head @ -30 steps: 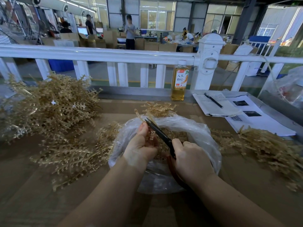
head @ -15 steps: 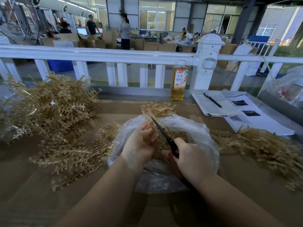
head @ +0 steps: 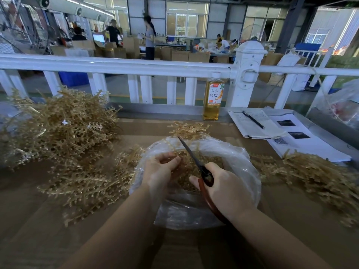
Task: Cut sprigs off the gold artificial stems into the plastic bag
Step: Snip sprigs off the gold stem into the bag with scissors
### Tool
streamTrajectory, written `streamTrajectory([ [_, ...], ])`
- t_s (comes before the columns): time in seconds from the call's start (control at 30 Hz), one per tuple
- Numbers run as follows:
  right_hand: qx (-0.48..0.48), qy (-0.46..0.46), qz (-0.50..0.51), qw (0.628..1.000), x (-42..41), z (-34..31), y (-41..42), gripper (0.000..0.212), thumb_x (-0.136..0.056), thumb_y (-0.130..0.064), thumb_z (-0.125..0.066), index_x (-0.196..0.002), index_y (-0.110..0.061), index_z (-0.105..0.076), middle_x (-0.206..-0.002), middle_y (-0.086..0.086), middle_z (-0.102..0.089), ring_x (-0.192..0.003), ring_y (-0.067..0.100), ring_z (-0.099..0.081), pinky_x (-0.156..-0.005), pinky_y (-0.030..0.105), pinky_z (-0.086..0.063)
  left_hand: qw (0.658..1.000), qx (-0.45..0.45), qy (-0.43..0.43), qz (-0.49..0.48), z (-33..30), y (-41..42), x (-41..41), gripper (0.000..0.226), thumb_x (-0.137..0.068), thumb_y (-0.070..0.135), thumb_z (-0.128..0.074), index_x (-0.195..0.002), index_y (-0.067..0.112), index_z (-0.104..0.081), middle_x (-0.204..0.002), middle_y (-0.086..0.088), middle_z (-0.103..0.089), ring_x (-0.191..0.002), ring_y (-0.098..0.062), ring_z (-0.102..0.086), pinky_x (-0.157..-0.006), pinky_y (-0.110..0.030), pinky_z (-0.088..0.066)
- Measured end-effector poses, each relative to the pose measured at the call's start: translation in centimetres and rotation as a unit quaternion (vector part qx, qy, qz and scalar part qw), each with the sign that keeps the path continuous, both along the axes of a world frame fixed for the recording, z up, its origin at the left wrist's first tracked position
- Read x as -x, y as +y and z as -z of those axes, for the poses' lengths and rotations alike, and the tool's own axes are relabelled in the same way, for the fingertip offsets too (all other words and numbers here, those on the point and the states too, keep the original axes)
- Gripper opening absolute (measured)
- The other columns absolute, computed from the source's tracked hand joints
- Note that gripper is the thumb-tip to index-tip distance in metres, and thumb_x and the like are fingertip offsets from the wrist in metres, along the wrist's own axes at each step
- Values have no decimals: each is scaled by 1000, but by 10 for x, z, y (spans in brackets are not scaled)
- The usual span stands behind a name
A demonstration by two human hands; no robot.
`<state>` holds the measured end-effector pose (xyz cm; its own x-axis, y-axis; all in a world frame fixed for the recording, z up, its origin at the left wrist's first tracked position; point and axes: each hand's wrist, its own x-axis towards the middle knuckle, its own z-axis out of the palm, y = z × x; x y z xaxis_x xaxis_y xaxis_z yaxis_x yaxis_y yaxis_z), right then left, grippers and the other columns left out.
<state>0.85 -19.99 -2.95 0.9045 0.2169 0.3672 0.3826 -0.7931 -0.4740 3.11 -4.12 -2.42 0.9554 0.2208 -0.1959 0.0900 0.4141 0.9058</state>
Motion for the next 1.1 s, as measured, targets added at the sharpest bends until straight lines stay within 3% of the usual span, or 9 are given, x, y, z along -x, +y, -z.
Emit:
streamTrajectory([
  [0.1,5,14,-10,1000,0,0,3,33,-87,-59,-54,-100,-28,-54,-74,-13,-57,-69,4,-52,-54,10,-35,1000,16,-8,0,2,2,-3,5,-88,0,-60,-91,5,-60,-78,-9,-64,-61,-13,-63,-52,-23,-53],
  [0.17,-8,25,-22,999,0,3,5,34,-87,-59,-54,-101,-27,-53,-79,-8,-61,-76,9,-58,-62,16,-43,999,41,-4,2,3,2,-5,7,-90,0,-57,-88,7,-58,-77,-7,-63,-59,-12,-63,-52,-22,-53],
  [0.27,-9,34,-33,999,0,7,7,34,-87,-59,-53,-101,-28,-52,-86,-4,-61,-85,15,-57,-75,29,-47,993,118,8,16,3,5,-6,14,-90,-4,-53,-80,6,-55,-78,-9,-62,-66,-15,-63,-52,-20,-54],
  [0.4,-6,44,-30,999,-2,7,7,32,-87,-60,-52,-96,-30,-48,-84,-5,-58,-84,15,-56,-72,29,-44,980,193,2,50,2,7,-6,19,-87,-12,-51,-79,5,-51,-85,-11,-60,-80,-19,-64,-63,-22,-58],
  [0.67,5,67,-39,997,0,1,6,32,-88,-61,-50,-98,-30,-47,-89,-5,-59,-89,16,-56,-76,29,-44,985,172,25,9,-6,2,-7,19,-90,-7,-50,-80,9,-55,-78,-5,-61,-69,-12,-60,-50,-15,-53],
  [0.77,11,71,-43,996,1,1,6,31,-88,-61,-49,-96,-32,-44,-89,-5,-58,-90,16,-55,-78,31,-45,979,205,10,-4,-6,0,-9,22,-92,-9,-45,-80,7,-54,-76,-7,-59,-63,-12,-62,-52,-16,-54],
  [0.93,20,78,-49,996,1,1,6,31,-88,-62,-48,-98,-33,-43,-92,-6,-57,-94,16,-53,-81,31,-45,975,221,-6,3,-2,2,-12,21,-93,-11,-41,-85,4,-54,-84,-11,-58,-77,-18,-58,-56,-18,-55],
  [1.1,17,79,-51,995,1,1,6,33,-88,-63,-48,-97,-31,-45,-92,-5,-57,-92,16,-54,-81,32,-46,980,200,-1,-3,2,2,-11,23,-91,-12,-44,-80,6,-54,-75,-8,-61,-64,-14,-65,-53,-17,-55],
])
